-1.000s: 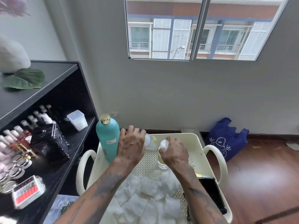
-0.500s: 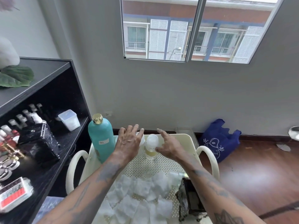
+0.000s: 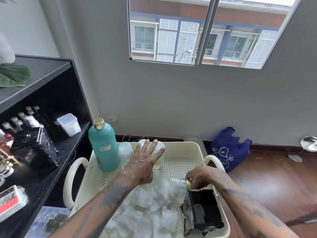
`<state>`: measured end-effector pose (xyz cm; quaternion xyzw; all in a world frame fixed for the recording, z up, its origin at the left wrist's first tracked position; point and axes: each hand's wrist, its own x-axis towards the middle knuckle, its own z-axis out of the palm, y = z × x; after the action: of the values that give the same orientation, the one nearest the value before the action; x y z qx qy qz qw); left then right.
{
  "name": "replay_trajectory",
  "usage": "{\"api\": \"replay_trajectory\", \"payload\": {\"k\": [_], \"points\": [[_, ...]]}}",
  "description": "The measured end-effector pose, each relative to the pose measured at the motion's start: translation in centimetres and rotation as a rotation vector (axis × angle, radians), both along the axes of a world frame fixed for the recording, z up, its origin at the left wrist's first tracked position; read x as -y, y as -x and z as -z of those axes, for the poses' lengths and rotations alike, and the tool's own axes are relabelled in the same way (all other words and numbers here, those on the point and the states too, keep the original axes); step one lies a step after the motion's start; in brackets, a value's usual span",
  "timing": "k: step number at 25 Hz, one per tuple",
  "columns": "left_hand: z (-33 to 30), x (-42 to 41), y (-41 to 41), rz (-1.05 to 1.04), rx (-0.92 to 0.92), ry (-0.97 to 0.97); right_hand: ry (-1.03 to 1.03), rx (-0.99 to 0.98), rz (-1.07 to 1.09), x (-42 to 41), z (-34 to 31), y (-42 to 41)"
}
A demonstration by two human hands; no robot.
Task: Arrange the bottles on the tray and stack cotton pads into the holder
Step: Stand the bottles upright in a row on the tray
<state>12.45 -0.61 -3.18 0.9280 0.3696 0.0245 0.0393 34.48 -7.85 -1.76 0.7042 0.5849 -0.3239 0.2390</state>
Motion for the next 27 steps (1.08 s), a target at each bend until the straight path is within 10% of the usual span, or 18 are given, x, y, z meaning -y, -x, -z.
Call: {"api": "replay_trajectory", "payload": {"k": [8, 15, 21, 27], "points": [[-0.6, -0.2, -0.5, -0.014, -0.009, 0.057, -0.6, -0.406, 0.416, 1.1, 1.0, 0.3], [-0.6, -0.2, -0.7, -0.044, -0.001, 0.07, -0.578, -0.578, 0.547, -3.7, 0.9, 1.9], [-1.1, -0.1, -0.3, -0.022, -0.065, 0.047, -0.425, -0.162, 0.448, -2.4, -1.3, 3.1], [1.7, 4.7, 3.8, -0.152, 0.405, -0.019, -0.628, 0.107, 0.021, 0.8, -4.7, 7.5]]}}
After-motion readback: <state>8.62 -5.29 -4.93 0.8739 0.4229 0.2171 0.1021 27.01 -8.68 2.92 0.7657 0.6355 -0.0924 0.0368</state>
